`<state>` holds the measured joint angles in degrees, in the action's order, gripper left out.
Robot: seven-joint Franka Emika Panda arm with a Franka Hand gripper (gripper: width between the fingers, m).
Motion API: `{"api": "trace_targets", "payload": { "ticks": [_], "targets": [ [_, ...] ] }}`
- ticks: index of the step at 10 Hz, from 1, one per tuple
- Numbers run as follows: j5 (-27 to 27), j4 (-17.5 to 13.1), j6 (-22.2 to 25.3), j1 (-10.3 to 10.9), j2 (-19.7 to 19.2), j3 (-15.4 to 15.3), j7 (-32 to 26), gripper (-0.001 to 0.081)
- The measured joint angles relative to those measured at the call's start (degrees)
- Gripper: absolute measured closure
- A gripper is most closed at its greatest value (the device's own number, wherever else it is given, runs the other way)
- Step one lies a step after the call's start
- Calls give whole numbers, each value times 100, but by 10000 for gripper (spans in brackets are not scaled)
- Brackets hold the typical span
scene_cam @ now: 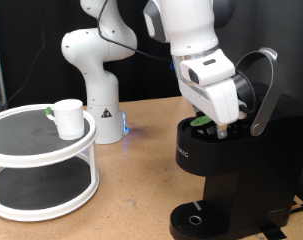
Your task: Make a cup of coffee with the keurig machine
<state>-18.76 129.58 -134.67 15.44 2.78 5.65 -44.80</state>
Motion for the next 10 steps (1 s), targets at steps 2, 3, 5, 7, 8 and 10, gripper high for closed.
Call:
{"api": "trace_targets", "payload": {
  "ticks": [2, 3, 5, 7, 8, 10],
  "targets": [
    [-264, -54, 23, -3, 49, 29, -286, -2],
    [-331, -104, 160, -15, 91, 49, -378, -2],
    [-348, -167, 458, -53, 234, 99, -513, -2],
    [-299, -174, 770, -59, 382, 132, -549, -2],
    [-196, -183, 1001, -67, 436, 133, -551, -2],
    [89, -163, 1289, -70, 506, 127, -544, -2]
  ]
}}
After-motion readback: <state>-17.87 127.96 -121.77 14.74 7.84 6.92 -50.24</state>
